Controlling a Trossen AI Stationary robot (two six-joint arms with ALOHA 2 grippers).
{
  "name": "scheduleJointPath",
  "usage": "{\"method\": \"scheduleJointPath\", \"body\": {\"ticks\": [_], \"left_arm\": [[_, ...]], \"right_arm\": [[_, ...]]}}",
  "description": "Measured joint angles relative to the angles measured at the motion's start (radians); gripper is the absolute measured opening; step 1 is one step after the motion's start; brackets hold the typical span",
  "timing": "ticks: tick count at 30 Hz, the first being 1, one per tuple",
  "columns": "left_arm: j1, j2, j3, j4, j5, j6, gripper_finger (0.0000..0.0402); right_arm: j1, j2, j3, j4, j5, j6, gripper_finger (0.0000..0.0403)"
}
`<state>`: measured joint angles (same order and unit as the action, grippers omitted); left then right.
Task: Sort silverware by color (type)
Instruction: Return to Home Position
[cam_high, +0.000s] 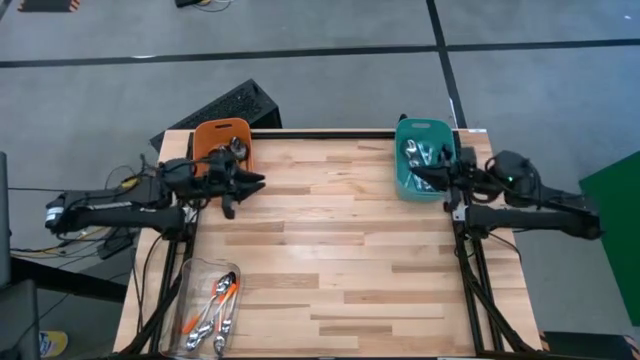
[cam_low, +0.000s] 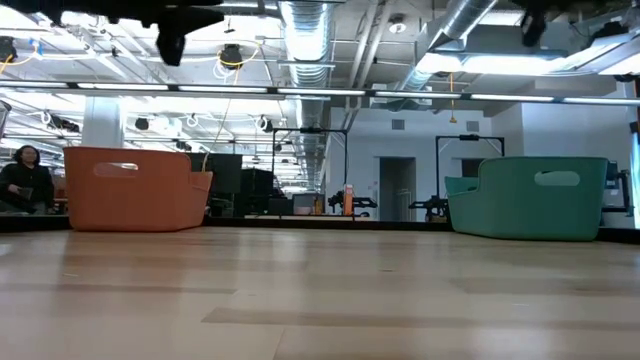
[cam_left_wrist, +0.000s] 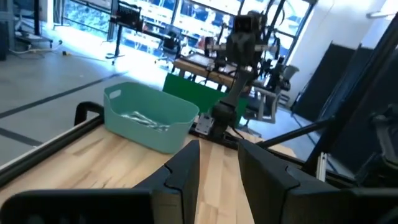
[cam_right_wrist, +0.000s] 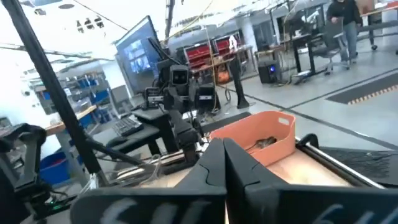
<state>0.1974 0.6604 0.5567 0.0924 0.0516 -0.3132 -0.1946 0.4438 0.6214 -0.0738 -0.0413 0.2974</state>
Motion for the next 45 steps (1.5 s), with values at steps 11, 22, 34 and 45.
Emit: {"method": "scheduleJointPath", "body": {"ticks": [11, 22, 34, 45], "left_arm": [[-0.042, -0.152, -0.235, -0.035, 0.009, 0.010, 0.0098], [-0.057, -0.263, -0.251, -0.048, -0.061, 0.135, 0.0098], [-0.058, -0.549, -0.390, -0.047, -0.013, 0.128, 0.0038], [-0.058, -0.660, -0.412, -0.187, 0.052, 0.160, 0.0005]], "right_arm": [[0.022, -0.311, -0.317, -0.024, 0.048, 0.036, 0.0009], [0.083, -0.441, -0.386, -0.109, 0.032, -0.117, 0.0009], [0.083, -0.442, -0.386, -0.078, 0.018, -0.171, 0.0009], [0.079, -0.442, -0.393, -0.057, 0.007, -0.227, 0.0009]]}}
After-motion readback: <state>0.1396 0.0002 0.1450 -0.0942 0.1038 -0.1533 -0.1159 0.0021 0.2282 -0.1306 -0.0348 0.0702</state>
